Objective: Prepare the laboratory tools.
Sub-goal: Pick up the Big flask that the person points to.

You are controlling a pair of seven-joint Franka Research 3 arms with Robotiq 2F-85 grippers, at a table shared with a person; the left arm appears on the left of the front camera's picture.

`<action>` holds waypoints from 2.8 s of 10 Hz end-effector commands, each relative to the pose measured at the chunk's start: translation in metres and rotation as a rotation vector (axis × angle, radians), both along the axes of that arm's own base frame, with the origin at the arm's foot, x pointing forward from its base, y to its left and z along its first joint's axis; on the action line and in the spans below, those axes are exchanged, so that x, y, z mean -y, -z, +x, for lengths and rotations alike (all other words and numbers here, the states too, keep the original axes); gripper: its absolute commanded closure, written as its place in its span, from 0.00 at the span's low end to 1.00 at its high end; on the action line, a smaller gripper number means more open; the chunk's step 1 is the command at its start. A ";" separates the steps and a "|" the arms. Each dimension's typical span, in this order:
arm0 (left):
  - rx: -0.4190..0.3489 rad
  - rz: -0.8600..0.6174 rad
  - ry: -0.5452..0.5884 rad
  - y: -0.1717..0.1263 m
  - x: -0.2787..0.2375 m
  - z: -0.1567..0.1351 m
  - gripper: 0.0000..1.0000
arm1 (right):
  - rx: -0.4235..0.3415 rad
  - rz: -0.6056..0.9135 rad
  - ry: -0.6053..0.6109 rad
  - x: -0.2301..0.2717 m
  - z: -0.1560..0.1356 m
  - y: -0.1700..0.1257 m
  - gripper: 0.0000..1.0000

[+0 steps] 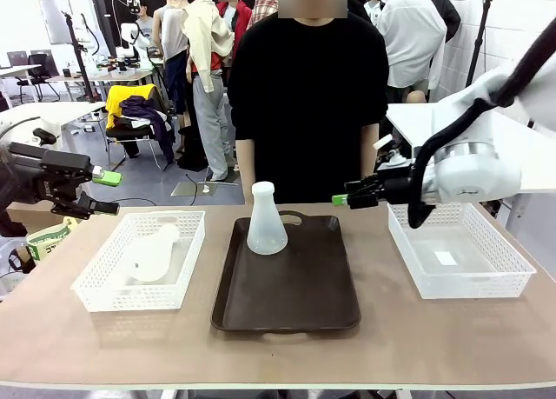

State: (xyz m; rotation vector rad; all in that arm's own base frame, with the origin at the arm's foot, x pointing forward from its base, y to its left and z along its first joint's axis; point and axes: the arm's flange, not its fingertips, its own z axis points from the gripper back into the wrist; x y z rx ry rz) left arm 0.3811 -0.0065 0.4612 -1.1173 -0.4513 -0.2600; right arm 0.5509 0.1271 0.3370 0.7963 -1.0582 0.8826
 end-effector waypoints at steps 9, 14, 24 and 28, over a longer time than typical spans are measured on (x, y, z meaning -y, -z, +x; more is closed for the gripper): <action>0.006 -0.017 0.000 -0.001 0.000 0.001 0.00 | -0.019 0.063 0.151 0.059 -0.044 -0.009 0.00; 0.006 -0.017 0.000 -0.001 0.000 0.001 0.00 | -0.018 0.035 0.156 0.066 -0.047 -0.014 0.00; 0.085 0.129 0.021 -0.020 0.014 0.003 0.00 | -0.018 0.035 0.156 0.066 -0.047 -0.014 0.00; 0.076 0.558 -0.025 -0.061 0.042 0.046 0.00 | -0.018 0.035 0.156 0.066 -0.047 -0.014 0.00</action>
